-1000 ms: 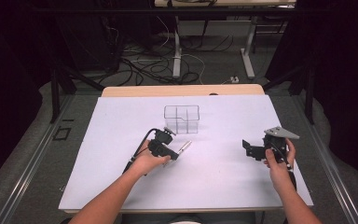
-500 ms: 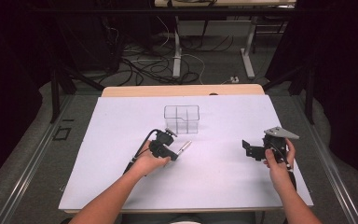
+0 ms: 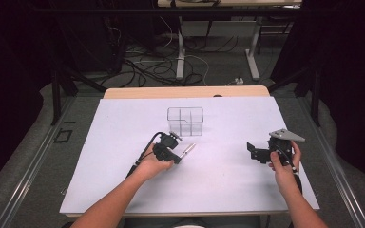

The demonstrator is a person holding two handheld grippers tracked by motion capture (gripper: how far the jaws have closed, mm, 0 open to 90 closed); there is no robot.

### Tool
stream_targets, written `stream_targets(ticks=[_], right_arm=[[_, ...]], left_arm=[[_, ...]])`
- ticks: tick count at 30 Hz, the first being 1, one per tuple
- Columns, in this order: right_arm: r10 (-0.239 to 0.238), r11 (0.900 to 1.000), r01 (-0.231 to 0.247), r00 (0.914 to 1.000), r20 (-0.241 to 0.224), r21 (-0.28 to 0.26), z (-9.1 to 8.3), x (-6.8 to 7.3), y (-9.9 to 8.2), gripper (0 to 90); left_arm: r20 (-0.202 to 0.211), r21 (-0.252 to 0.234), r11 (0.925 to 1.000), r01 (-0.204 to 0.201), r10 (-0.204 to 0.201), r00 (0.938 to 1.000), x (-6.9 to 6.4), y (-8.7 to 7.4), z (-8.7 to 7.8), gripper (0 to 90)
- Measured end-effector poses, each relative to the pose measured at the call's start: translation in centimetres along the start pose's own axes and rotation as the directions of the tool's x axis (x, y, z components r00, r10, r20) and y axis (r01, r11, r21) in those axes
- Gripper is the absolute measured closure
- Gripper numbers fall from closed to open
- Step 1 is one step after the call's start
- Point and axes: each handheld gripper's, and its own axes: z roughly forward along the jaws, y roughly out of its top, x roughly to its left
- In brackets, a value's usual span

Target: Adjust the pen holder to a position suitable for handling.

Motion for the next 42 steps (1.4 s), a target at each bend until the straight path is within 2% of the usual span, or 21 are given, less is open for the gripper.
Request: stream_targets(ticks=[8,18,19,20,21,23,28,34,39,42], right_arm=[[0.004,1.0,-0.004,1.0,0.0,0.004,0.0,0.1,0.0,0.0],[-0.009,1.0,0.009,0.9999,-0.013,0.001,0.1,0.2,0.0,0.0],[0.0,1.0,0.0,0.9999,-0.017,0.005,0.1,0.3,0.0,0.0],[0.0,1.0,0.0,0.9998,-0.022,0.007,0.1,0.4,0.0,0.0],[-0.013,0.9999,0.013,0.9996,-0.024,0.01,0.1,0.4,0.0,0.0],[-0.005,1.0,0.005,0.9995,-0.032,0.006,0.2,0.6,0.1,0.0],[-0.024,0.9997,0.024,0.9986,-0.048,0.002,0.2,1.1,0.2,0.0],[-0.05,0.9987,0.05,0.9972,-0.055,0.006,0.1,1.6,0.4,0.0],[-0.092,0.9953,0.094,0.9913,-0.094,0.023,0.3,2.1,0.4,0.0],[-0.099,0.9943,0.102,0.9902,-0.099,0.031,0.3,2.5,0.5,0.0]], left_arm=[[-0.009,0.007,1.0,-0.004,0.004,1.0,-0.1,0.0,0.0,79.6],[0.009,0.007,1.0,0.004,-0.004,1.0,0.0,0.0,-0.2,79.6],[0.01,0.005,1.0,0.004,-0.004,0.9999,0.0,0.1,-0.3,79.7],[0.017,0.002,0.9998,0.02,-0.02,0.9997,-0.2,0.0,-0.3,79.6],[0.018,0.002,0.9998,0.019,-0.019,0.9997,-0.2,0.1,-0.4,79.7],[0.024,0.0,0.9998,0.021,-0.021,0.9995,-0.2,0.1,-0.5,79.6],[0.03,-0.011,0.9998,0.017,-0.017,0.9994,-0.2,0.1,-1.0,79.7],[0.054,-0.03,0.999,0.032,-0.031,0.998,0.0,0.1,-1.8,79.7],[0.067,-0.057,0.9978,0.033,-0.029,0.9974,0.2,0.2,-2.6,79.7],[0.077,-0.077,0.9957,0.052,-0.046,0.996,0.2,0.1,-3.1,79.7]])
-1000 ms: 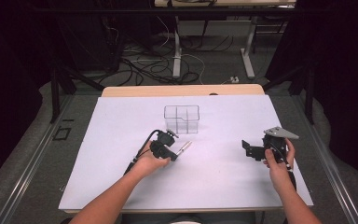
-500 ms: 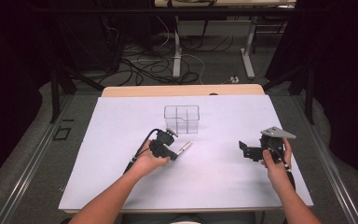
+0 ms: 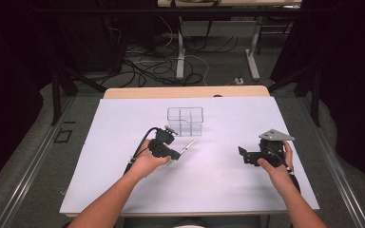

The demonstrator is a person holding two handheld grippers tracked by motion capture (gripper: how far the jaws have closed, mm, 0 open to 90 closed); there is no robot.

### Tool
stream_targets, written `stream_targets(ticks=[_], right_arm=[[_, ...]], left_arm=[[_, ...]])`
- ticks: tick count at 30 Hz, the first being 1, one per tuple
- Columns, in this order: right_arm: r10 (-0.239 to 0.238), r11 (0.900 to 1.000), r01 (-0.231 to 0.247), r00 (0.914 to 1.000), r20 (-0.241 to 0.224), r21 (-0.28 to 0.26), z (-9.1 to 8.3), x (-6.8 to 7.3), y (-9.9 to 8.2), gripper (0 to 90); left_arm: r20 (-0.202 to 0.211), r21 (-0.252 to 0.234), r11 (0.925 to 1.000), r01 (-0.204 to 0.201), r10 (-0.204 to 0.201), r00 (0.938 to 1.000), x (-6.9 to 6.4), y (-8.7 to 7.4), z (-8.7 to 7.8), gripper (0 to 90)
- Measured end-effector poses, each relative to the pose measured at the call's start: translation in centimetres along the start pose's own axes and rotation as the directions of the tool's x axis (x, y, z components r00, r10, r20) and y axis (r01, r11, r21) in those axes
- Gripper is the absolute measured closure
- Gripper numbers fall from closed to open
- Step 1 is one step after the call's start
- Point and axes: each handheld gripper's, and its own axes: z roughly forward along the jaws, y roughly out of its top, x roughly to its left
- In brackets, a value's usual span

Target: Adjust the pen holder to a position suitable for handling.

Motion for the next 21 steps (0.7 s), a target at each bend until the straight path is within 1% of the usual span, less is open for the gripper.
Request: stream_targets(ticks=[1,2,4,7,8,10,11,13,15,16,17,19,20,21], right_arm=[[-0.009,1.0,0.009,1.0,-0.002,0.004,0.0,0.1,0.0,0.0],[-0.008,0.9999,0.008,0.9999,-0.015,0.007,0.0,0.3,0.1,0.0],[-0.022,0.9996,0.022,0.9995,-0.02,0.015,0.1,0.6,0.2,0.0],[-0.057,0.9981,0.058,0.9978,-0.033,0.022,0.1,1.2,0.3,0.0],[-0.064,0.9976,0.065,0.9969,-0.045,0.023,0.1,1.4,0.4,0.0],[-0.078,0.9963,0.079,0.996,-0.044,0.033,0.1,1.9,0.5,0.0],[-0.085,0.9957,0.087,0.9952,-0.048,0.033,0.1,2.0,0.6,0.0],[-0.116,0.9925,0.117,0.9923,-0.043,0.035,0.1,2.4,0.6,0.0],[-0.153,0.9871,0.155,0.9874,-0.041,0.042,0.0,2.7,0.8,0.8],[-0.169,0.9848,0.17,0.9849,-0.04,0.035,0.0,2.9,0.8,2.2],[-0.195,0.9802,0.196,0.9798,-0.045,0.029,0.0,3.1,0.8,4.3],[-0.231,0.9724,0.232,0.9714,-0.057,0.022,-0.1,3.5,1.0,9.8],[-0.252,0.9675,0.253,0.9657,-0.064,0.008,-0.1,3.7,1.1,12.7],[-0.265,0.964,0.266,0.9616,-0.071,0.001,-0.2,4.0,1.1,15.1]], left_arm=[[0.002,-0.009,0.9999,-0.006,0.006,1.0,0.1,0.0,-0.1,79.7],[0.002,-0.012,0.9999,0.002,-0.002,1.0,0.1,0.0,-0.3,79.7],[0.004,-0.02,0.9998,-0.006,0.006,1.0,0.2,0.1,-0.6,79.7],[0.009,-0.036,0.9993,0.004,-0.003,1.0,0.2,0.1,-1.1,79.7],[0.007,-0.036,0.9993,-0.006,0.006,1.0,0.3,0.1,-1.2,79.7],[0.012,-0.05,0.9987,0.004,-0.003,0.9999,0.3,0.1,-1.5,79.7],[0.011,-0.051,0.9987,-0.004,0.005,0.9999,0.3,0.1,-1.8,79.7],[0.015,-0.064,0.998,-0.006,0.007,0.9999,0.3,0.1,-2.1,79.7],[0.018,-0.063,0.9979,-0.013,0.014,0.9997,0.3,0.0,-2.4,79.7],[0.018,-0.071,0.9973,-0.017,0.018,0.9997,0.2,0.0,-2.5,79.7],[0.023,-0.068,0.9975,-0.019,0.021,0.9995,0.2,0.0,-2.7,79.7],[0.027,-0.071,0.9973,-0.022,0.024,0.9994,0.1,-0.1,-2.9,79.7],[0.029,-0.075,0.9968,-0.027,0.029,0.9991,0.0,-0.2,-3.0,79.7],[0.035,-0.073,0.9971,-0.021,0.024,0.9991,-0.1,-0.2,-3.0,79.7]])
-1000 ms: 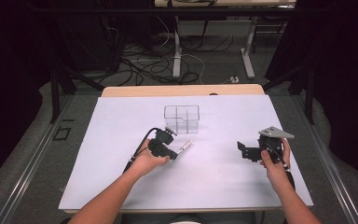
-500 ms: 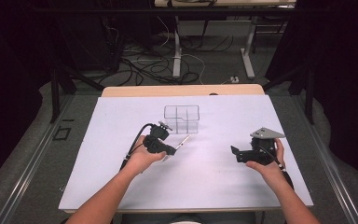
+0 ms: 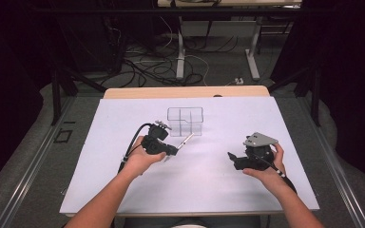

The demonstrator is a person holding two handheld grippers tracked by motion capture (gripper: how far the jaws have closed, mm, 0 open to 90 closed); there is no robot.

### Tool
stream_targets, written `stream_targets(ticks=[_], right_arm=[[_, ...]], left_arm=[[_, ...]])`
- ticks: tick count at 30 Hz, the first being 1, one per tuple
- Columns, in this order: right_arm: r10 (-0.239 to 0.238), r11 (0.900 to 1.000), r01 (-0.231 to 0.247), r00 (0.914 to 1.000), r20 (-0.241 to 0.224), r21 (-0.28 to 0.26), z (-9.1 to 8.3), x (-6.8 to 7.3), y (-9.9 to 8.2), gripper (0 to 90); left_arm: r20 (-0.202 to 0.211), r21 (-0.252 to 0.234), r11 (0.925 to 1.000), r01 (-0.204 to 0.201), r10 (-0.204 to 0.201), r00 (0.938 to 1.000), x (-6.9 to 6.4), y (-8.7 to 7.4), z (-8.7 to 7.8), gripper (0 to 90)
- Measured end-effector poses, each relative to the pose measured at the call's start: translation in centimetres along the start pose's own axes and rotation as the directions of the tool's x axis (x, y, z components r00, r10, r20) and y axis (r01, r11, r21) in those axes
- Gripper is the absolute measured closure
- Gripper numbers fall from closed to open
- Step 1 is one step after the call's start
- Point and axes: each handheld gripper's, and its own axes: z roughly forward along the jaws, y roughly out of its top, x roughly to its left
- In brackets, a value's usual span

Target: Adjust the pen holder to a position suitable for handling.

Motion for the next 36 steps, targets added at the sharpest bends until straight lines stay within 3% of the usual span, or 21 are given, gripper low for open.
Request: stream_targets(ticks=[3,9,12,17,20,24,27,31,32,33,34,36], right_arm=[[-0.056,0.9984,0.056,0.9983,-0.012,-0.006,-0.1,0.7,0.4,16.5],[-0.18,0.9834,0.179,0.9835,-0.022,-0.031,-0.1,2.1,1.0,25.0],[-0.255,0.9664,0.254,0.9669,-0.013,-0.037,-0.3,2.9,1.5,28.5],[-0.328,0.9441,0.328,0.9445,-0.003,-0.031,-0.5,3.7,2.2,31.2],[-0.378,0.9257,0.377,0.9258,-0.011,-0.026,-0.4,4.0,2.4,33.2],[-0.448,0.894,0.447,0.8939,-0.022,-0.029,-0.1,4.6,2.3,34.0],[-0.509,0.8608,0.508,0.8607,-0.02,-0.025,0.2,5.3,2.4,34.0],[-0.599,0.8009,0.599,0.8009,-0.01,-0.013,0.4,6.2,2.4,33.9],[-0.613,0.7903,0.613,0.7903,-0.01,-0.003,0.5,6.5,2.3,34.0],[-0.644,0.7654,0.644,0.7653,-0.014,0.004,0.6,6.6,2.3,33.9],[-0.646,0.7637,0.645,0.7636,-0.013,-0.012,0.8,6.8,2.2,34.0],[-0.643,0.7654,0.643,0.7655,0.001,0.011,0.9,7.3,2.1,34.2]], left_arm=[[0.003,0.001,0.9999,-0.014,0.014,0.9999,-0.2,-0.1,-0.3,79.7],[0.024,-0.001,0.9998,-0.022,0.022,0.9995,-0.6,-0.4,-0.6,79.7],[0.026,-0.002,0.9997,-0.022,0.022,0.9994,-0.8,-0.5,-0.6,79.7],[0.038,-0.004,0.9997,-0.024,0.024,0.999,-1.1,-0.5,-0.6,79.7],[0.041,0.001,0.9995,-0.031,0.031,0.9987,-1.3,-0.5,-0.5,79.7],[0.047,0.009,0.9992,-0.038,0.038,0.9982,-1.5,-0.5,-0.2,79.7],[0.052,0.018,0.9989,-0.042,0.041,0.9978,-1.7,-0.5,0.1,79.7],[0.057,0.028,0.9985,-0.048,0.046,0.9973,-2.1,-0.6,0.5,79.7],[0.059,0.031,0.9984,-0.048,0.046,0.9972,-2.1,-0.6,0.6,79.7],[0.062,0.033,0.9983,-0.049,0.047,0.997,-2.2,-0.6,0.6,79.7],[0.062,0.034,0.998,-0.052,0.05,0.9968,-2.3,-0.6,0.7,79.8],[0.065,0.037,0.9978,-0.055,0.052,0.9965,-2.4,-0.6,0.8,79.7]])
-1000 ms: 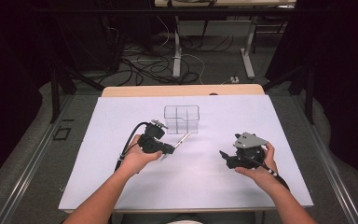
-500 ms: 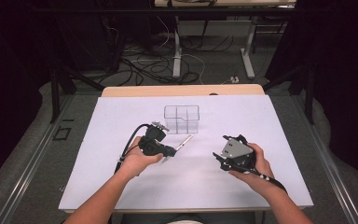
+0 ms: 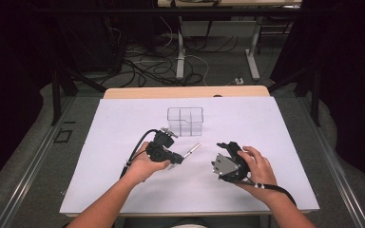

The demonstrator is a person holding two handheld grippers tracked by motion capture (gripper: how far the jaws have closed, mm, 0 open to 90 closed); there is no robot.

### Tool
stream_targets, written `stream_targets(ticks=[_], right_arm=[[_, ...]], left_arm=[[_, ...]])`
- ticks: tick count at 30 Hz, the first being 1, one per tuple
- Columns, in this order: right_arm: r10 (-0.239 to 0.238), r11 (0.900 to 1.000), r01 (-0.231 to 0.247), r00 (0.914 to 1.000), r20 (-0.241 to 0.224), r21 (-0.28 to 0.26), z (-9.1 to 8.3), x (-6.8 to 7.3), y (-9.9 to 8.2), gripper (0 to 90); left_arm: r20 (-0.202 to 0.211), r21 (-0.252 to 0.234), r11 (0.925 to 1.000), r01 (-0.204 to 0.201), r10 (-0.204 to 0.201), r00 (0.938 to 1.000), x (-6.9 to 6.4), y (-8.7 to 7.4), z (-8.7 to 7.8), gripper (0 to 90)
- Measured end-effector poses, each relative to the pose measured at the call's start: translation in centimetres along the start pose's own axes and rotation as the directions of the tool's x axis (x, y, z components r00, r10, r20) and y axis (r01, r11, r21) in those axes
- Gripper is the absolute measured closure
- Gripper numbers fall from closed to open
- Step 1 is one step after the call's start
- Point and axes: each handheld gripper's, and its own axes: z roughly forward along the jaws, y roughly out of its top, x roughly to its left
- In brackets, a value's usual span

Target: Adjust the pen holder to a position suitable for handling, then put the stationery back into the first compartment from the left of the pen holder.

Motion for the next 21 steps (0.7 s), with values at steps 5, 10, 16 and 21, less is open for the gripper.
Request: stream_targets(ticks=[5,10,16,21], right_arm=[[-0.081,0.9967,0.081,0.9967,0.011,-0.01,0.3,0.3,0.2,39.2],[-0.186,0.9818,0.187,0.9822,0.026,-0.033,0.4,0.9,0.6,45.4],[-0.262,0.9637,0.264,0.9638,0.048,-0.038,0.7,1.4,0.7,47.3],[-0.313,0.9482,0.315,0.9487,0.041,-0.041,1.1,1.7,0.8,50.2]], left_arm=[[0.008,0.006,1.0,0.003,-0.003,1.0,-0.1,0.0,0.2,79.8],[0.015,0.014,0.9999,-0.004,0.004,0.9999,-0.4,0.0,0.5,79.7],[0.026,0.016,0.9998,-0.013,0.012,0.9996,-0.6,0.1,0.6,79.7],[0.031,0.02,0.9998,-0.011,0.01,0.9995,-0.7,0.0,0.7,79.7]])
